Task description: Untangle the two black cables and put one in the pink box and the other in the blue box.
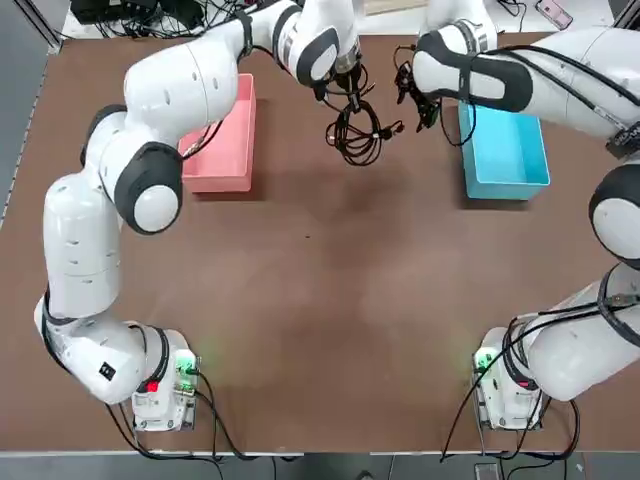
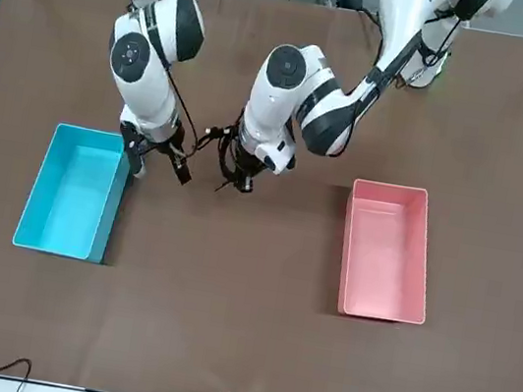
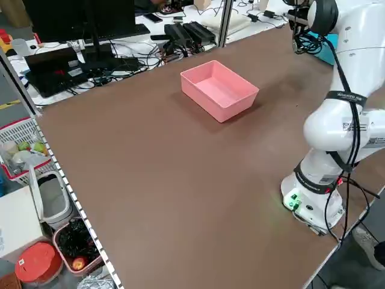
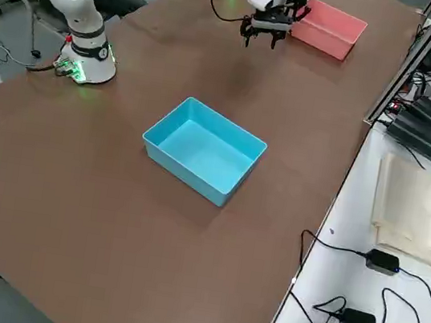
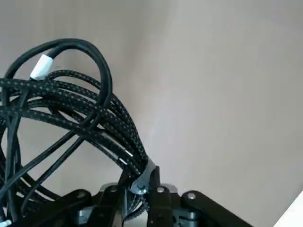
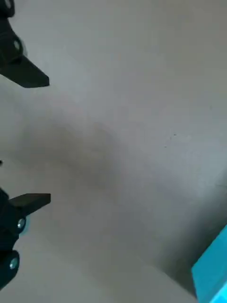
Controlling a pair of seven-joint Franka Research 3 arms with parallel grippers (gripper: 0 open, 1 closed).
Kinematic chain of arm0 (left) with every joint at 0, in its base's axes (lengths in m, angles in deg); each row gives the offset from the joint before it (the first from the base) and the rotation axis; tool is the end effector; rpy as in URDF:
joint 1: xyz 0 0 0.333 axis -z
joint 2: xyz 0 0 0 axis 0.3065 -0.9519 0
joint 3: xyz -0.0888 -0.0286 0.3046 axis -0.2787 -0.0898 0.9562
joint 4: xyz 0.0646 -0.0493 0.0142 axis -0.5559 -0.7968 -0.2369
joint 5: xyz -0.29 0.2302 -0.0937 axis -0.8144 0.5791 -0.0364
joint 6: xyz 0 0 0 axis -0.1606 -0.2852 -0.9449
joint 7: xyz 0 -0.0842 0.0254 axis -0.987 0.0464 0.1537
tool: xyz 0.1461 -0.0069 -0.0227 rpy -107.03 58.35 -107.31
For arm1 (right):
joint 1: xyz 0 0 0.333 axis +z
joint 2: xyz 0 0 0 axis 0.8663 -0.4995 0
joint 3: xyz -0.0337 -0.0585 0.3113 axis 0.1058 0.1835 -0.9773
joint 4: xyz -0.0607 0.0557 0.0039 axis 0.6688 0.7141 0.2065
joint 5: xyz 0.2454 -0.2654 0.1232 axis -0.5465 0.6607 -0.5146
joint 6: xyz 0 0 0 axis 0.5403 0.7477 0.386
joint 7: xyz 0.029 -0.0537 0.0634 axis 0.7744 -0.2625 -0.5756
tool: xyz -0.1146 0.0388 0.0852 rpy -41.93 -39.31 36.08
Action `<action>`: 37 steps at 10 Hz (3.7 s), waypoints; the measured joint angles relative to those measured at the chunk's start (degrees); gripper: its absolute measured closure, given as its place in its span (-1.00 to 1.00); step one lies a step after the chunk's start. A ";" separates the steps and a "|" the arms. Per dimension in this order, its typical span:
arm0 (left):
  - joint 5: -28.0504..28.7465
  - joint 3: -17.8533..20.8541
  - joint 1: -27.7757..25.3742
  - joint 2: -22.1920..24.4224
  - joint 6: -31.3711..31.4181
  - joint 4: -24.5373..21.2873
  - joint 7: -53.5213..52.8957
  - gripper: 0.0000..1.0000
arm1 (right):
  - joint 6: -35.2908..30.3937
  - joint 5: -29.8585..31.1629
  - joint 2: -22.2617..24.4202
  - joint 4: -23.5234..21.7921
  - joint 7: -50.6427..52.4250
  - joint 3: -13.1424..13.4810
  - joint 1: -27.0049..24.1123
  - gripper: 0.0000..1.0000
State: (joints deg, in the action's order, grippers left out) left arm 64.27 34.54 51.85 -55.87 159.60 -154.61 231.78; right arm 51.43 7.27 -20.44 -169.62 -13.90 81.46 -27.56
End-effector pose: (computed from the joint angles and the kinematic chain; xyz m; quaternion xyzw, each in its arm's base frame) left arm 0.5076 -0.5675 0.3660 0.6072 0.7813 -0.0778 0.1214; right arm 0.5065 0.2799 0.3619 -0.8818 0.4701 0.0203 0.0321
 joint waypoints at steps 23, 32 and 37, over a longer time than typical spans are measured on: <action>-0.40 0.27 -0.60 -0.05 -0.75 1.25 1.21 0.63 | -12.70 -2.13 0.16 5.38 -6.93 0.75 6.74 0.88; -0.39 1.34 -6.95 -0.22 -10.13 1.20 -4.87 0.63 | -32.92 1.31 0.72 18.08 26.20 1.88 -13.52 0.88; -0.35 1.01 -24.76 5.07 -15.67 -6.97 -27.86 0.63 | -26.31 6.56 -0.82 16.61 53.62 2.07 -27.79 0.88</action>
State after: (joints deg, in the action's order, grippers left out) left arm 63.92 35.55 27.08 -50.80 143.93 -161.58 203.92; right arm 25.12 13.83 -21.26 -153.01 39.72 83.53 -55.35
